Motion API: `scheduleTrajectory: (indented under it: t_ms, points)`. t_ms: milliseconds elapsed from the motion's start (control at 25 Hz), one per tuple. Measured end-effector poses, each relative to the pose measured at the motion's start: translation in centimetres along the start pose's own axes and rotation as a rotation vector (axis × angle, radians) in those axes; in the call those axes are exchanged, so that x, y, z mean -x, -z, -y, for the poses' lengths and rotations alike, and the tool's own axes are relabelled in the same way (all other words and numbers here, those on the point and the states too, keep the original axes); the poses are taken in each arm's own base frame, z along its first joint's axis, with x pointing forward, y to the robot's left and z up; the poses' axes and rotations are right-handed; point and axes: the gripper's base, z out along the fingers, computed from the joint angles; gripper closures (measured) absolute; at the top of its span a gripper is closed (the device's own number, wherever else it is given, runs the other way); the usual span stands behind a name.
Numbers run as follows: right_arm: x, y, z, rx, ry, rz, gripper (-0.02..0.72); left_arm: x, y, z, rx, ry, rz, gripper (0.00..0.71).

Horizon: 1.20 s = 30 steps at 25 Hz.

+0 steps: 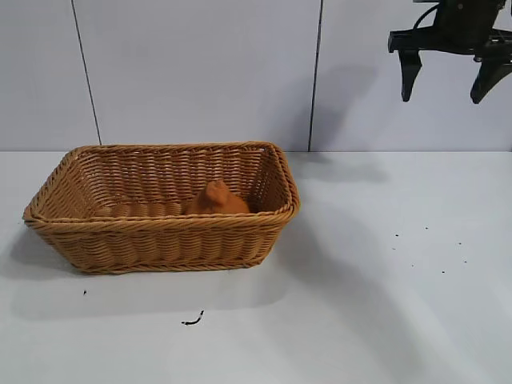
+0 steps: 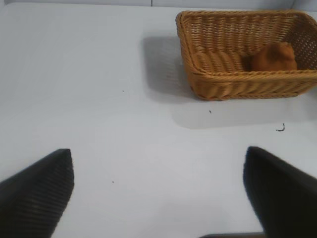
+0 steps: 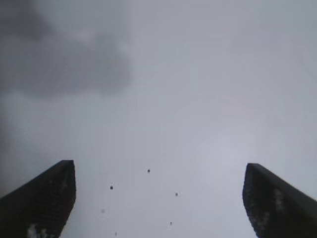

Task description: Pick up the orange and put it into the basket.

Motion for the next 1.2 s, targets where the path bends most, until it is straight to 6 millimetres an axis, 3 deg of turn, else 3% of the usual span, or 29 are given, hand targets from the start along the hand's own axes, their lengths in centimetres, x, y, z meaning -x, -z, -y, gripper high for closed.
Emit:
scheduleTrajectory:
  t_ms: [160, 240, 520, 720, 920, 1200]
  points:
    - [-4.5, 3.2, 0.8, 0.002, 0.014, -0.022, 0.073, 0.0, 0.0, 0.0, 0.0, 0.0, 0.0, 0.044]
    - [-7.4, 5.4, 1.4, 0.005, 0.015, -0.011, 0.073, 0.0, 0.0, 0.0, 0.0, 0.0, 0.0, 0.044]
    - [-17.5, 9.9, 3.2, 0.012, 0.011, 0.04, 0.073, 0.0, 0.0, 0.0, 0.0, 0.0, 0.0, 0.044]
    - [-24.1, 10.8, 4.2, 0.019, 0.019, 0.094, 0.073, 0.0, 0.0, 0.0, 0.0, 0.0, 0.0, 0.044]
    - [-30.1, 11.2, 5.0, 0.037, 0.057, 0.279, 0.073, 0.0, 0.0, 0.0, 0.0, 0.0, 0.0, 0.044]
    - [-36.3, 9.7, 5.7, 0.061, 0.066, 0.521, 0.073, 0.0, 0.0, 0.0, 0.0, 0.0, 0.0, 0.044]
